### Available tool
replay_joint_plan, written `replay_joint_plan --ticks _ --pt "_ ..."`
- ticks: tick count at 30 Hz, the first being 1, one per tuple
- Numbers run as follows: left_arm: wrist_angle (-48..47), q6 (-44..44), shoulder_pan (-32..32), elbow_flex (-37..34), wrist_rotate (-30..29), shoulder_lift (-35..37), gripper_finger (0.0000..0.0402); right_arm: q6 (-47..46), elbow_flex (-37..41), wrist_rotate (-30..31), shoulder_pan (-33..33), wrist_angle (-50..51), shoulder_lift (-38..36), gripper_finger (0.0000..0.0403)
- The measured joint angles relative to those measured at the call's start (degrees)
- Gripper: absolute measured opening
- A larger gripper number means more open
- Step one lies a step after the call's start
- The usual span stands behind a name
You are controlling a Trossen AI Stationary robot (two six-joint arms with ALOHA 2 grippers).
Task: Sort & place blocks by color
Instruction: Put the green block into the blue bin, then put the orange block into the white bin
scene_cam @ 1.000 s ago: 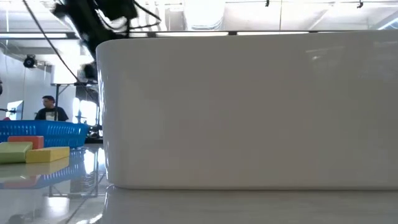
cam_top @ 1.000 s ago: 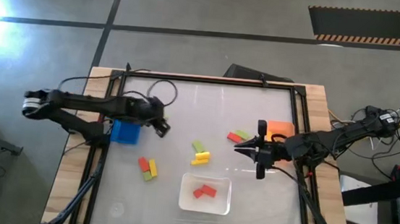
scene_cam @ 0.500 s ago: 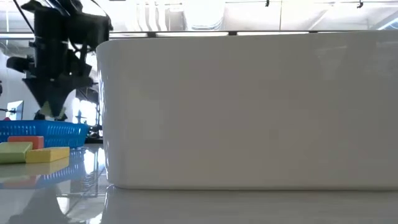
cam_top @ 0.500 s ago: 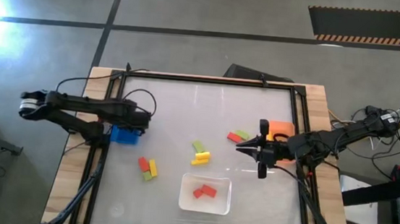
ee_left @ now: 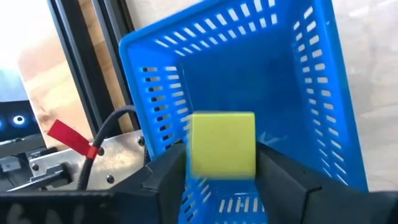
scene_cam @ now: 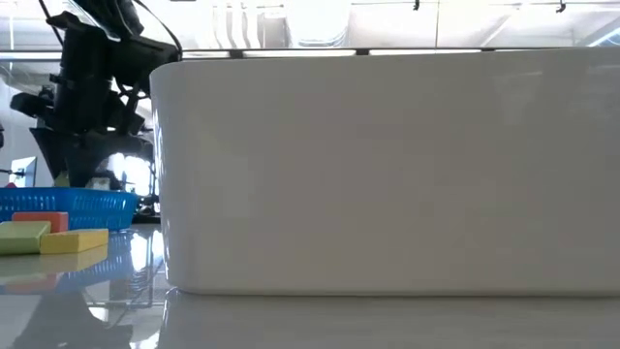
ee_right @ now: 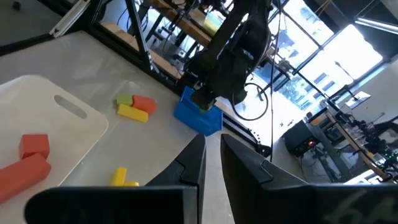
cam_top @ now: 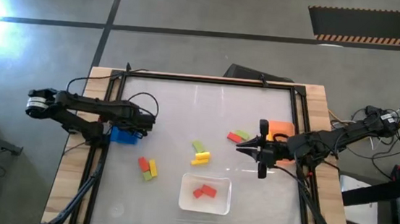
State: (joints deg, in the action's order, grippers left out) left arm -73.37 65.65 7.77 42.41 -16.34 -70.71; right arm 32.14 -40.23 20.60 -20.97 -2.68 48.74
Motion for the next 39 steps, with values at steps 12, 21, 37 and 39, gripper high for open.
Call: replay_joint_plan --ticks 12,21,37,39 --pt "-0.1 -2.9 0.0 2.2 4.7 1.5 0.0205 -2.7 0.0 0.0 0.0 4.4 -2.6 0.0038" --pt "2.1 -5.9 -2.9 13.3 11.3 1.0 0.0205 -2.3 0.0 0.0 0.0 4.1 -2.5 0.0038" --pt "25.5 4.1 -23.4 21.9 15.4 -8.6 0.0205 -2.3 0.0 0.0 0.0 4.1 -2.5 0.0038" --pt "26.4 8.2 -25.7 21.9 16.3 -10.4 0.0205 -2.3 0.0 0.0 0.0 4.1 -2.5 0.0038"
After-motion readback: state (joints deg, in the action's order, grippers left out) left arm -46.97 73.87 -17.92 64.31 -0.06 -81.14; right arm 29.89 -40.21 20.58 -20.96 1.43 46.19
